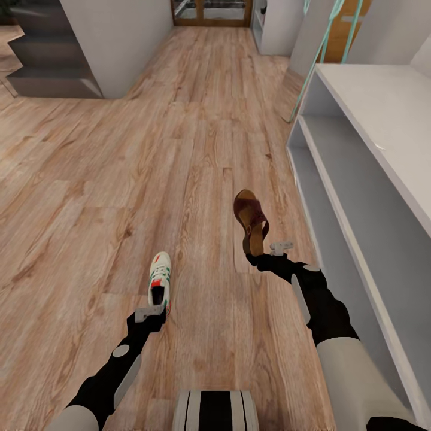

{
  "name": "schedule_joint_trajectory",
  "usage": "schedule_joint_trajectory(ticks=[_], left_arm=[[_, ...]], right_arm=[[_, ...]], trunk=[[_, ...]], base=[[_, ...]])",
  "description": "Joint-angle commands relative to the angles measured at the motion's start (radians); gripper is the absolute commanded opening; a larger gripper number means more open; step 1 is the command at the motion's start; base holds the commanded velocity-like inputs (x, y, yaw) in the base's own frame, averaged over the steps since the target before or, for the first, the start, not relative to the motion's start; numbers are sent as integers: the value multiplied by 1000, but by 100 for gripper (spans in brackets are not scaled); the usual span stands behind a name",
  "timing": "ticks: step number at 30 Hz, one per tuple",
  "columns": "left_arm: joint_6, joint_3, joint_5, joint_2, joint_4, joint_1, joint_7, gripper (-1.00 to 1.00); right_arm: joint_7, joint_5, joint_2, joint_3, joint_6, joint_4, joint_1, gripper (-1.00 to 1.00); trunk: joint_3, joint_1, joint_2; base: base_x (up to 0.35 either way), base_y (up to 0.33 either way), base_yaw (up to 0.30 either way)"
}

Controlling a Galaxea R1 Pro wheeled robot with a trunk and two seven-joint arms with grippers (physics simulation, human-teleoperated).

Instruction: Pick up the two gym shoes and the two sandals from the corridor floor and place them onto the hallstand (shoe rack) in the corridor, making sure they are on the rack and not on the floor. Arrange them so the two gym shoes are next to each other and the two sandals are next to each other.

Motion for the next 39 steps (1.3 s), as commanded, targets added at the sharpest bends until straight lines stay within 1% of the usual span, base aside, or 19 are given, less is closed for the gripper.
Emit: schedule_joint_trajectory(ticks=[1, 12, 19, 23, 29, 38, 39], left_arm=[[-4, -8, 10, 2, 0, 0, 9, 100], [-4, -8, 10, 2, 0, -1, 9, 100], [-4, -8, 10, 2, 0, -1, 9, 100], [-7, -7, 9, 2, 0, -1, 9, 100], [-8, -7, 10, 2, 0, -1, 9, 100], [-8, -8, 9, 2, -1, -1, 9, 100], [-8, -8, 9, 2, -1, -1, 9, 100]], right_arm=[[9, 4, 1, -4, 5, -1, 0, -100], [9, 4, 1, -4, 5, -1, 0, -100], [9, 4, 1, -4, 5, -1, 0, -100], [9, 4, 1, -5, 5, -1, 0, -100], [9, 4, 1, -6, 5, -1, 0, -100], [9, 4, 1, -6, 6, -1, 0, -100], [9, 4, 1, -6, 5, -1, 0, -100]], trunk=[[-6, 0, -1], [-67, 5, -3], [-76, 5, -3], [-77, 5, -3], [-77, 5, -3], [-77, 5, -3], [-81, 6, -3]], base=[[0, 0, 0], [0, 0, 0], [0, 0, 0], [11, 0, 0], [150, 0, 0], [17, 0, 0], [0, 0, 0]])
